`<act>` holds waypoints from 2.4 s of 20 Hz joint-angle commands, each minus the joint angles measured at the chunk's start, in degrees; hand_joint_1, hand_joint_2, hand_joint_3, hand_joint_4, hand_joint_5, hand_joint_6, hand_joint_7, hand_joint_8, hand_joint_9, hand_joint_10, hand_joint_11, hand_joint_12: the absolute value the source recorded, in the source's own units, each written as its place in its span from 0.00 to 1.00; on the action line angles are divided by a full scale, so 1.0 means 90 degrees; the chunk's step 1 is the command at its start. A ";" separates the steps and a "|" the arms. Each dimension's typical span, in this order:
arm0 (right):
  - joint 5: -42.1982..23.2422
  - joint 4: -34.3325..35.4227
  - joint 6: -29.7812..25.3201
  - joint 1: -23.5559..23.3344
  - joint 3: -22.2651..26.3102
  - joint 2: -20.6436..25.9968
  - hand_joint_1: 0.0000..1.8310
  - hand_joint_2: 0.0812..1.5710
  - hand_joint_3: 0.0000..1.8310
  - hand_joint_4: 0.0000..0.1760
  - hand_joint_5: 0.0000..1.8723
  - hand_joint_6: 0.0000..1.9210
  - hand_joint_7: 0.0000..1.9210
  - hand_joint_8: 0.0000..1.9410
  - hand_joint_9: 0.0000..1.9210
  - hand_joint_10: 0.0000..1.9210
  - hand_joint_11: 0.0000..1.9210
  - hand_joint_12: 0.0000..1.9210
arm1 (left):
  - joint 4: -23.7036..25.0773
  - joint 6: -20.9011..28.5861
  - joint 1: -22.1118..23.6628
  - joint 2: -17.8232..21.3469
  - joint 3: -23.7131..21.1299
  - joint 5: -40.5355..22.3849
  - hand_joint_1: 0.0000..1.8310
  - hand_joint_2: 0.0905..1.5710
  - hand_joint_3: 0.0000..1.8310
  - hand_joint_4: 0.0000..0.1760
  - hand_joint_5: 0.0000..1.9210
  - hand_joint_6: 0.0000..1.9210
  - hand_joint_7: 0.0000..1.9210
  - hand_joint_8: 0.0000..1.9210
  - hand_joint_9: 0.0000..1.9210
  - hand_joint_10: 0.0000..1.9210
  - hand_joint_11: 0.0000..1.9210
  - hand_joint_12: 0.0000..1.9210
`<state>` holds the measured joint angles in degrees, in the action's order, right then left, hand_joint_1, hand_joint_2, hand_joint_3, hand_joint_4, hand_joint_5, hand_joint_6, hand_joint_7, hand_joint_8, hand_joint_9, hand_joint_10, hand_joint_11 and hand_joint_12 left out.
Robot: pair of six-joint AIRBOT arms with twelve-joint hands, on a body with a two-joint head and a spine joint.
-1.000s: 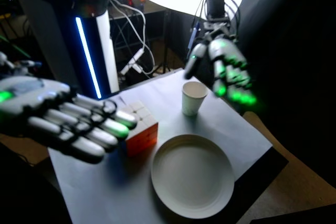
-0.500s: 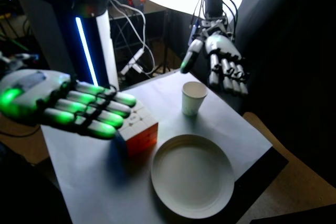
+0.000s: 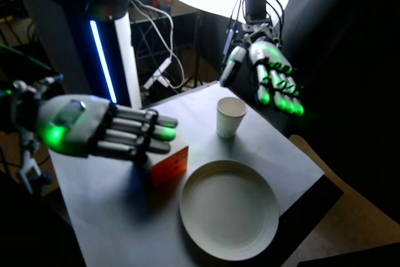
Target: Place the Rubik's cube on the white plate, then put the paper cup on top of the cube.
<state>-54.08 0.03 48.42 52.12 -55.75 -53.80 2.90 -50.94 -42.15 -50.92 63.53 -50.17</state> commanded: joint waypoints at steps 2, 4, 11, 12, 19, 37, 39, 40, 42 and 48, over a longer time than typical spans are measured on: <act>-0.0561 0.0055 -0.0053 -0.0057 -0.0140 -0.0183 0.37 0.61 0.00 0.02 0.00 0.00 0.00 0.00 0.00 0.00 0.00 0.20 | -0.0166 0.0003 0.0065 0.0037 0.0022 -0.0784 0.09 0.83 0.00 0.36 0.03 0.00 0.00 0.00 0.00 0.00 0.00 0.00; -0.0385 0.0115 -0.0053 -0.0059 -0.0282 -0.0388 0.39 0.61 0.00 0.20 0.00 0.00 0.00 0.00 0.00 0.00 0.00 0.00 | -0.0172 -0.0002 0.0066 0.0036 0.0022 -0.0790 0.09 0.82 0.00 0.42 0.02 0.00 0.00 0.00 0.00 0.00 0.00 0.00; -0.0046 0.0208 -0.0053 -0.0061 -0.0460 -0.0726 0.38 0.61 0.00 0.00 0.00 0.00 0.00 0.00 0.00 0.00 0.01 0.01 | -0.0231 -0.0011 0.0065 0.0034 0.0023 -0.0810 0.07 0.83 0.00 0.32 0.02 0.00 0.00 0.00 0.00 0.00 0.00 0.00; -0.0045 0.0208 -0.0053 -0.0061 -0.0460 -0.0748 0.38 0.62 0.00 0.00 0.00 0.00 0.00 0.00 0.01 0.00 0.02 0.02 | -0.0233 -0.0012 0.0065 0.0034 0.0024 -0.0811 0.06 0.82 0.00 0.31 0.02 0.00 0.00 0.00 0.00 0.00 0.00 0.00; -0.0045 0.0205 -0.0053 -0.0061 -0.0459 -0.0830 0.53 0.71 0.00 0.00 0.13 0.30 0.15 0.40 0.11 0.69 0.06 0.91 | -0.0256 -0.0012 0.0062 0.0031 0.0023 -0.0831 0.07 0.82 0.00 0.37 0.04 0.00 0.00 0.00 0.00 0.00 0.00 0.00; -0.0868 -0.0248 -0.0465 -0.1077 -0.0636 -0.0632 0.63 0.70 0.00 0.00 0.06 0.80 0.13 0.87 0.22 1.00 0.31 1.00 | -0.0314 -0.0012 0.0028 0.0041 0.0038 -0.0866 0.07 0.80 0.00 0.63 0.04 0.00 0.00 0.00 0.00 0.00 0.00 0.00; -0.0812 -0.0254 -0.0464 -0.1345 -0.0850 -0.0768 0.62 0.70 0.00 0.00 0.08 0.78 0.13 0.82 0.22 0.99 0.32 1.00 | -0.0340 -0.0012 0.0028 0.0036 0.0047 -0.0869 0.09 0.82 0.00 0.55 0.04 0.00 0.00 0.00 0.00 0.00 0.00 0.00; -0.0615 -0.0251 -0.0464 -0.1559 -0.1013 -0.0845 0.63 0.69 0.00 0.00 0.09 0.76 0.14 0.78 0.24 0.97 0.35 1.00 | -0.0344 -0.0012 0.0028 0.0032 0.0050 -0.0873 0.10 0.83 0.00 0.55 0.04 0.00 0.00 0.00 0.00 0.00 0.02 0.01; -0.0279 -0.0253 -0.0462 -0.1823 -0.1284 -0.1050 0.64 0.69 0.00 0.00 0.09 0.77 0.13 0.79 0.23 1.00 0.35 1.00 | -0.0379 -0.0013 0.0022 0.0026 0.0050 -0.0921 0.10 0.83 0.00 0.48 0.04 0.00 0.00 0.00 0.00 0.00 0.01 0.01; 0.0713 -0.0035 -0.0462 -0.2379 -0.2316 -0.2035 0.61 0.71 0.00 0.00 0.10 0.67 0.16 0.70 0.25 0.90 0.33 1.00 | -0.0436 -0.0014 0.0014 -0.0030 0.0094 -0.0970 0.09 0.82 0.00 0.48 0.04 0.01 0.00 0.00 0.00 0.00 0.00 0.00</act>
<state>-40.25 -2.11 44.73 32.03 -76.66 -72.86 0.01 -51.18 -42.50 -50.94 64.18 -51.57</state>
